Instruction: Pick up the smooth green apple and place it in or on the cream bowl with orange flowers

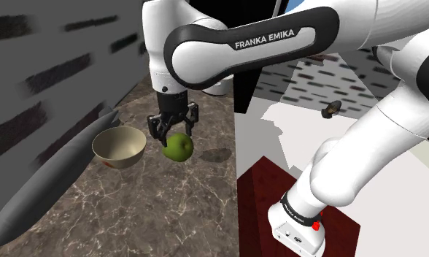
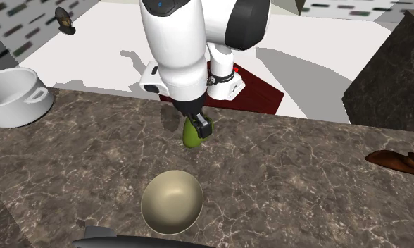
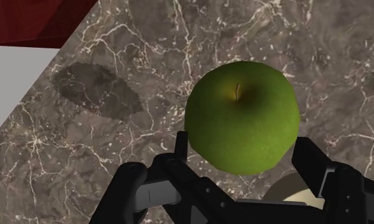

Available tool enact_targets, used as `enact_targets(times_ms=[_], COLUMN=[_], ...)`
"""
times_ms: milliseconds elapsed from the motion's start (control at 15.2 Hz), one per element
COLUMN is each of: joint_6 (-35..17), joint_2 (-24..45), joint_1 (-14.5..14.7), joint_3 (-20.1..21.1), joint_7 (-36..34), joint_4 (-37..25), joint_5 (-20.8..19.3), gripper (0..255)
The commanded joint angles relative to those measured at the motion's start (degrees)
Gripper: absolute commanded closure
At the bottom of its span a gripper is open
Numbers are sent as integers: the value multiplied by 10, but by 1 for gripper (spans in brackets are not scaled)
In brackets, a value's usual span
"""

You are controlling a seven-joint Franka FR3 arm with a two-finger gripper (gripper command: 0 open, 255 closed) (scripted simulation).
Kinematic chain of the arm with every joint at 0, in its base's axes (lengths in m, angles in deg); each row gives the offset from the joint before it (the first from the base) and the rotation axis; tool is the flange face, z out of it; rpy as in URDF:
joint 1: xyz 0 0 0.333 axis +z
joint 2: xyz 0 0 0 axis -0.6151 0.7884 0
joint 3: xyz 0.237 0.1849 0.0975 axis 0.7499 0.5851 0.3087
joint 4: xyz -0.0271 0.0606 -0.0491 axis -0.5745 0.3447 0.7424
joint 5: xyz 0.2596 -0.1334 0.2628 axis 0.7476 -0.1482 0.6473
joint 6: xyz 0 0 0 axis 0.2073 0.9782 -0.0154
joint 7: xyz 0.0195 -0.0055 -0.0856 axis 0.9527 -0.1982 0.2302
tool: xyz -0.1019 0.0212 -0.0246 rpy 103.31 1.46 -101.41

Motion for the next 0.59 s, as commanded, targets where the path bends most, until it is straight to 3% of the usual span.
enact_targets(times_ms=[0, 528], joint_6=[16, 77], joint_2=[-5, -17], joint_1=[0, -2], joint_3=[-1, -6], joint_7=[2, 5], joint_4=[-11, -62], joint_5=[2, 4], gripper=[255, 255])
